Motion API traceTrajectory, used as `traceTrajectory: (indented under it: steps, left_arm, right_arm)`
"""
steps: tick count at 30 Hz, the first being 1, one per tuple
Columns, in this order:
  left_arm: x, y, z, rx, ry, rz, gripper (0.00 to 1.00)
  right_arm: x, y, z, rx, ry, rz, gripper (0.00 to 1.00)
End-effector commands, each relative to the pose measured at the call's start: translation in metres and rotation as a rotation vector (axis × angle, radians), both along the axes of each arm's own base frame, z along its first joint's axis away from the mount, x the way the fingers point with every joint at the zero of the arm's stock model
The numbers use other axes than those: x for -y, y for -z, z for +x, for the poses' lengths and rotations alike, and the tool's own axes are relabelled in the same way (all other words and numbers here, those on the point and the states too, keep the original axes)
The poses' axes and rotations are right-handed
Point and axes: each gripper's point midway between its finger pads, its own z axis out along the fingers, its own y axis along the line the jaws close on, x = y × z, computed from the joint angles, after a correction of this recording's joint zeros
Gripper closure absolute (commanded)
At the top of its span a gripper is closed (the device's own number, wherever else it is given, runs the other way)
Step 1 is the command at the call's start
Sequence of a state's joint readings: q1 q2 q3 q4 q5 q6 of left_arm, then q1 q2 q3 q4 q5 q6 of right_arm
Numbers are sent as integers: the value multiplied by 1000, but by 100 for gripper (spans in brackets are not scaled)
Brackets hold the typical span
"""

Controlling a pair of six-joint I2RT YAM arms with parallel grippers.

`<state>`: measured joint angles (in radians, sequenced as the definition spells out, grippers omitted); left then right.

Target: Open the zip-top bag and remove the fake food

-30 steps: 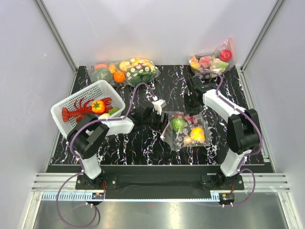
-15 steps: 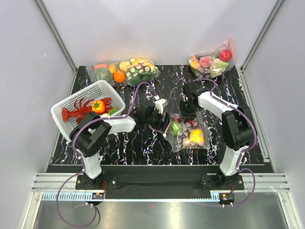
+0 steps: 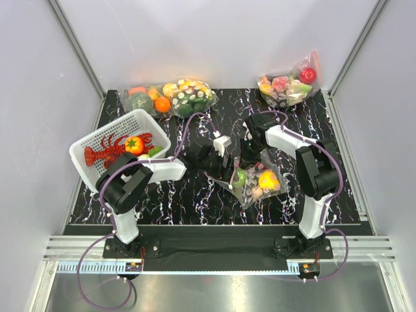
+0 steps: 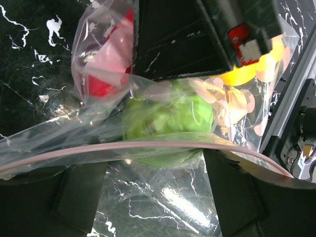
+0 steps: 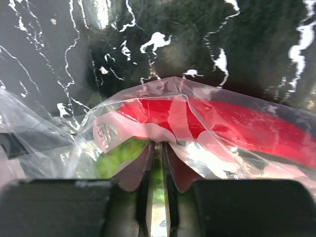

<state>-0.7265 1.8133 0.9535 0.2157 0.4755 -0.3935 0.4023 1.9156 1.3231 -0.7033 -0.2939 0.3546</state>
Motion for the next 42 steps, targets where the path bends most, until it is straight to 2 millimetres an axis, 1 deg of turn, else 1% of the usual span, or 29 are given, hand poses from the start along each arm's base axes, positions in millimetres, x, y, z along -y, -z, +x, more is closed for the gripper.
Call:
traceTrajectory:
  steps: [1,2,4,5,7,8,11,14,15,17,18,19,20,21,22,23,24,26,27,30,31,32,33,35,42]
  left_arm:
    - [15,-24,21,105,-20,-62,17]
    - [15,-22,21,106,-23,-55,16]
    - [16,-23,21,103,-25,-50,15]
    - [17,-21,21,100,-25,-44,11]
    - [18,-19,18,104,-25,-36,9]
    - [18,-20,17,104,-23,-35,1]
    - [19,-22,11,113,-17,-34,1]
    - [19,-26,9,125,-15,-39,1]
    - [19,-26,9,126,-15,-40,1]
    - [18,-28,7,131,-13,-43,1]
    - [17,-28,7,132,-19,-41,1]
    - [16,-30,7,136,-20,-40,1]
    - [15,-31,6,140,-22,-39,1]
    - [13,-31,7,142,-27,-37,1]
    - [11,-33,6,147,-32,-38,1]
    - [11,-34,5,150,-33,-39,1]
    - [9,-35,5,154,-38,-40,1]
    - [8,-38,3,159,-42,-52,1]
    - [8,-37,3,157,-41,-52,1]
    - [7,-40,3,160,-44,-58,1]
    - [7,-39,1,156,-44,-58,1]
    - [7,-39,1,158,-43,-57,1]
    - [7,-40,1,155,-39,-62,1]
    - [8,-41,-1,150,-37,-68,1]
    - [11,-44,-1,150,-26,-80,1]
  right_arm:
    - [-25,-11,-13,-60,-41,88,85]
    - [-26,-11,-13,-62,-40,94,88]
    - [-30,-13,-14,-71,-38,117,91]
    - [-32,-13,-14,-74,-39,124,92]
    - [-33,-14,-14,-72,-38,129,93]
    - [-33,-14,-14,-70,-36,127,93]
    - [-30,-19,-10,-47,-29,113,92]
    - [-27,-32,-6,-12,-32,97,89]
    - [-24,-39,-3,12,-27,83,88]
    - [-16,-49,-1,33,-20,51,82]
    - [-9,-58,1,69,-8,23,77]
    - [-1,-61,-1,71,0,4,68]
    - [4,-67,-1,87,9,-6,63]
    - [11,-78,0,126,23,-19,58]
    - [17,-81,-3,133,29,-25,55]
    - [23,-85,-4,141,40,-27,48]
    - [28,-94,-8,165,32,-34,46]
    - [32,-94,-18,161,5,-36,42]
    - [31,-92,-27,156,-22,-18,42]
    - [28,-87,-40,138,-46,26,41]
    - [28,-79,-46,121,-53,31,41]
    - [25,-78,-49,114,-62,53,41]
    - [21,-76,-47,126,-70,74,40]
    - [15,-71,-52,109,-95,114,40]
    - [4,-58,-43,130,-146,164,37]
